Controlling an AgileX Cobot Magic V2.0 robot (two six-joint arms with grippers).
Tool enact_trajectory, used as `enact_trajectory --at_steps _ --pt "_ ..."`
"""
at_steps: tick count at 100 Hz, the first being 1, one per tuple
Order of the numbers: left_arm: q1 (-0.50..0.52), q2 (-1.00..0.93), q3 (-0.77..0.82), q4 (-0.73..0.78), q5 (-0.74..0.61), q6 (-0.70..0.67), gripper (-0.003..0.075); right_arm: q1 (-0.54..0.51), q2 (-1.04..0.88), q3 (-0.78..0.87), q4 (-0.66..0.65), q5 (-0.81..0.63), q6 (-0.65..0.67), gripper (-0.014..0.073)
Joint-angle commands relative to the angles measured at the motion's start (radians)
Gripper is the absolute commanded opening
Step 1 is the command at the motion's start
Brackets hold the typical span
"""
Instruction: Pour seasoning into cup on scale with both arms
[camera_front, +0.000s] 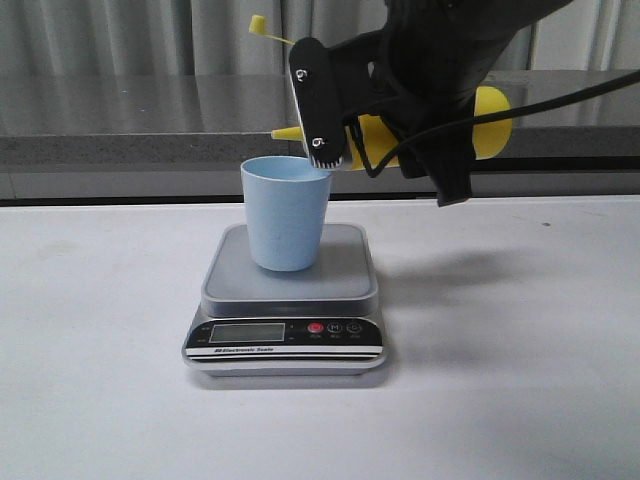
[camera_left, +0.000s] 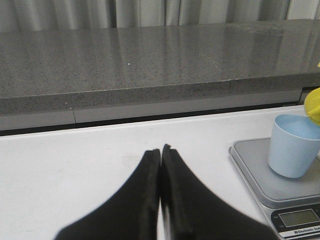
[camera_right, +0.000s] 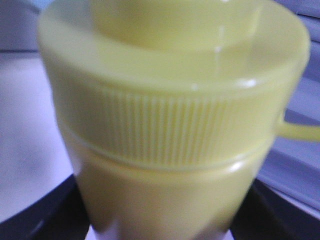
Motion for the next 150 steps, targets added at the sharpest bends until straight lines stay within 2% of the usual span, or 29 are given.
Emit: enact_trajectory --at_steps 1,20,98,112,128,150 --pt "0.005 0.006 -0.029 -0.003 -0.082 0.0 -0.0018 -0.002 -0.037 -0.035 -0.11 0.051 -0.007 0.0236" --pt "0.005 0.006 -0.029 -0.003 -0.082 0.0 -0.0018 -0.002 -0.037 -0.035 -0.168 0.083 -0.007 0.0236" --pt "0.005 0.006 -0.029 -0.003 -0.082 0.0 -0.0018 -0.002 -0.04 -0.035 -0.183 0.105 0.017 0.0236" --pt "0.005 0.006 -0.029 -0.003 -0.082 0.0 -0.0018 -0.005 -0.055 -0.035 -0.097 0.08 0.081 0.0236" --pt "0.005 0.006 -0.029 -0.003 -0.082 0.0 -0.0018 -0.021 -0.109 -0.035 0.081 0.02 0.14 0.0236" --pt "0.005 0.006 -0.029 -0.003 -0.082 0.0 -0.0018 -0.134 -0.207 -0.033 0.342 -0.149 0.296 0.0236"
